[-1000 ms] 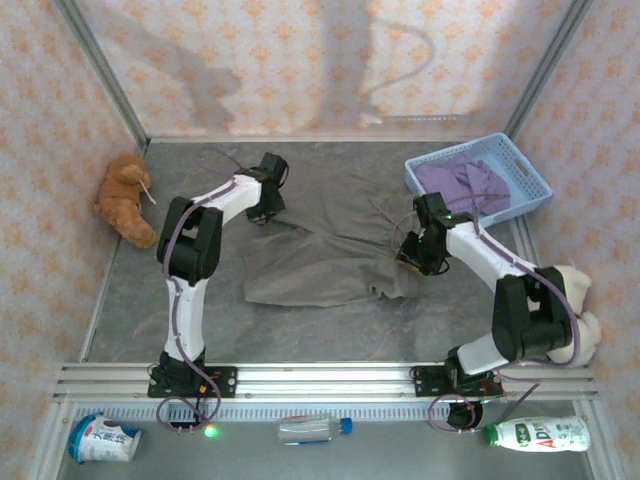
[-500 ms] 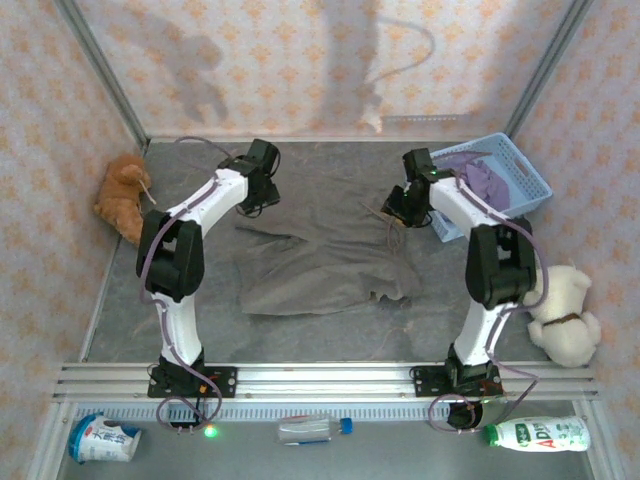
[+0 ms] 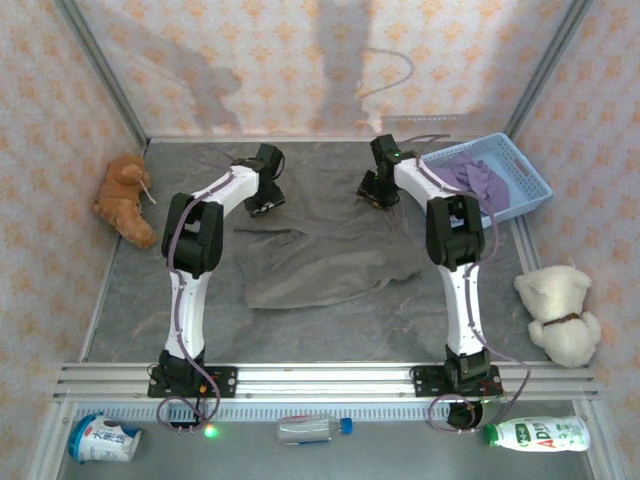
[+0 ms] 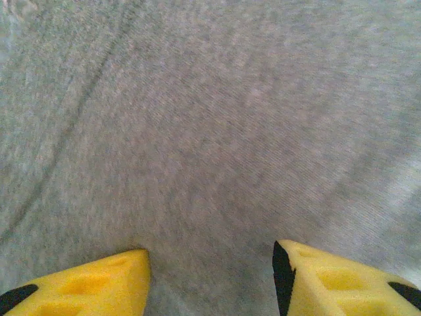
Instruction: Fold and stack the mixed laundry pile
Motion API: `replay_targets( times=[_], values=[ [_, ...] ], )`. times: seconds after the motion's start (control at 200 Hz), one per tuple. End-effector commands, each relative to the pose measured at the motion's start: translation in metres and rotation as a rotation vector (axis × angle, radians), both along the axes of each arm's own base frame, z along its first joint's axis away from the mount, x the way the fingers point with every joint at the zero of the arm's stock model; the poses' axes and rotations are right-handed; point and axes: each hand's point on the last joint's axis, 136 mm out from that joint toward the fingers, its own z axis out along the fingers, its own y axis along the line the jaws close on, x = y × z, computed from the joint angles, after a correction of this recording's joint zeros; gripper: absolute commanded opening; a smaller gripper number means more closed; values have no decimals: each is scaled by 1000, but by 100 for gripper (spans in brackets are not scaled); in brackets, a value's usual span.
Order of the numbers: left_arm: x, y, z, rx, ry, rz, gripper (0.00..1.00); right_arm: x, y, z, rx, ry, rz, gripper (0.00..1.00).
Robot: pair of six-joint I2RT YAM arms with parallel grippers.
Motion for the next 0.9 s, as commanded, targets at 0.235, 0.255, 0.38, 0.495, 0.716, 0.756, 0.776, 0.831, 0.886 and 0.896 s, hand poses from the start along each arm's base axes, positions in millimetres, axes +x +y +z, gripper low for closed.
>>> replay_targets(
  times=[0.235,0.255,0.38,0.495,0.716,0.756,0.776,0.831,0.886,0.896],
  values=[
    [60,33,25,3,-14,-24,79,6,2,70,0,-101,118,61],
    [63,32,33,3,-26,-32,83,0,1,74,-2,-99,125,61],
    [56,34,80,14,-69,-75,100,-43,-13,87,-28,-73,152,72],
    [26,33,108,-11,-95,-84,100,-85,-28,89,-45,-37,156,92],
    [-72,19,112,-120,-98,-23,100,-158,-54,66,-32,60,128,95],
    [-90,15,106,-138,-89,-5,100,-168,-58,61,-23,68,116,95],
    [-99,14,103,-146,-85,1,100,-171,-60,61,-14,66,112,95],
    [-123,11,97,-152,-79,22,100,-182,-63,55,9,72,105,94],
    [-145,7,91,-159,-81,32,100,-189,-63,48,33,79,104,94],
    [-149,7,90,-160,-81,35,100,-190,-64,45,36,83,104,94]
  ],
)
